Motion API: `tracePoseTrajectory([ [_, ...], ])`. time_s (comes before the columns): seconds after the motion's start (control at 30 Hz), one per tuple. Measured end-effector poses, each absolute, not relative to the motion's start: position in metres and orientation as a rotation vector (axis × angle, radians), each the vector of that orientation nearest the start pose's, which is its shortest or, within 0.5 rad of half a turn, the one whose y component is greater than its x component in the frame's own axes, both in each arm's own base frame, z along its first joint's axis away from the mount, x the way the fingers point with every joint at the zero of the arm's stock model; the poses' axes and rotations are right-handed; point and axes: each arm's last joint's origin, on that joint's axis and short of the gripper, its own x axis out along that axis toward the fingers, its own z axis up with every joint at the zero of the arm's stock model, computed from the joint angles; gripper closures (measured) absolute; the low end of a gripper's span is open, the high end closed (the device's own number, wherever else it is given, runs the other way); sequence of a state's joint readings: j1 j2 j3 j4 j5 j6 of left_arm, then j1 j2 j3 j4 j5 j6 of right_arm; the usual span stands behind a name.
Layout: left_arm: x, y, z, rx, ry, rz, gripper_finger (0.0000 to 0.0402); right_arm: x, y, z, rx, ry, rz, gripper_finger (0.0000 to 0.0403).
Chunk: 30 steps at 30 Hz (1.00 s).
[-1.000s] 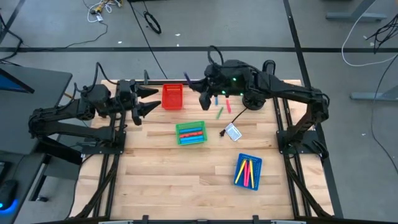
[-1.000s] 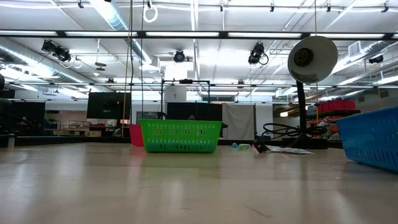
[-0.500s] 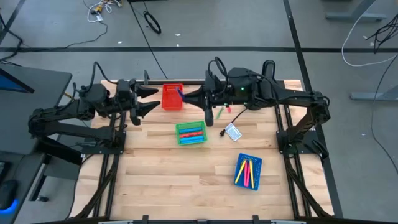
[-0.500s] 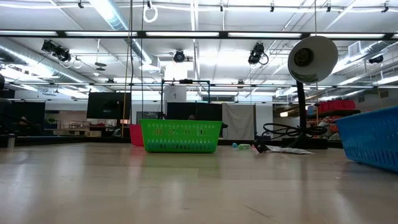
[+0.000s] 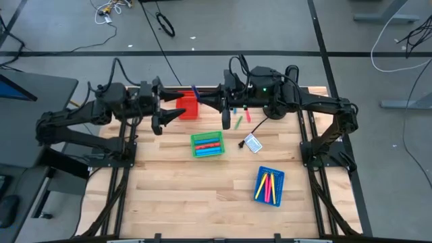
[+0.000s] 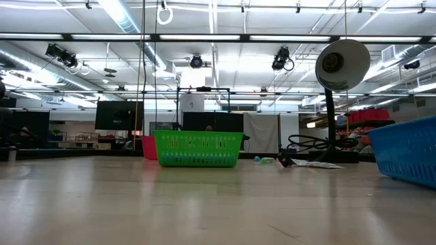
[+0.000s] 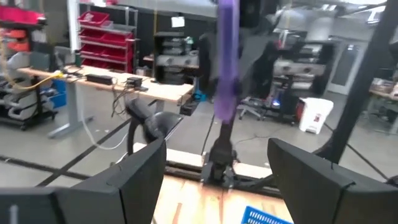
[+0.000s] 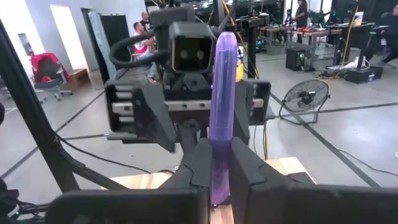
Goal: Pick & Place Markers
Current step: Put the small purple pen into the red bin
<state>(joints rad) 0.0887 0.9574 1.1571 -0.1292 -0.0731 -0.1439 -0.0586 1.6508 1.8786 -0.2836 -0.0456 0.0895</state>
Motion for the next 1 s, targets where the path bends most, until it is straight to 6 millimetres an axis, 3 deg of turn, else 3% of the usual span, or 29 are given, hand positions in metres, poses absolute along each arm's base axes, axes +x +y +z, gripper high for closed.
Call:
tracePoseTrajectory([
  [0.53, 0.226, 0.022, 0.469, -0.080, -0.116, 0.140, 0.0117, 0.362, -0.017, 0.474, 0.097, 0.066, 0.012, 0.0385],
  [0.83, 0.240, 0.023, 0.472, -0.090, -0.112, 0.138, 0.0120, 0.363, -0.016, 0.473, 0.097, 0.076, 0.016, 0.0385],
  [1.0, 0.242, 0.023, 0.471, -0.098, -0.107, 0.144, 0.0153, 0.363, -0.016, 0.473, 0.096, 0.076, 0.015, 0.0385],
])
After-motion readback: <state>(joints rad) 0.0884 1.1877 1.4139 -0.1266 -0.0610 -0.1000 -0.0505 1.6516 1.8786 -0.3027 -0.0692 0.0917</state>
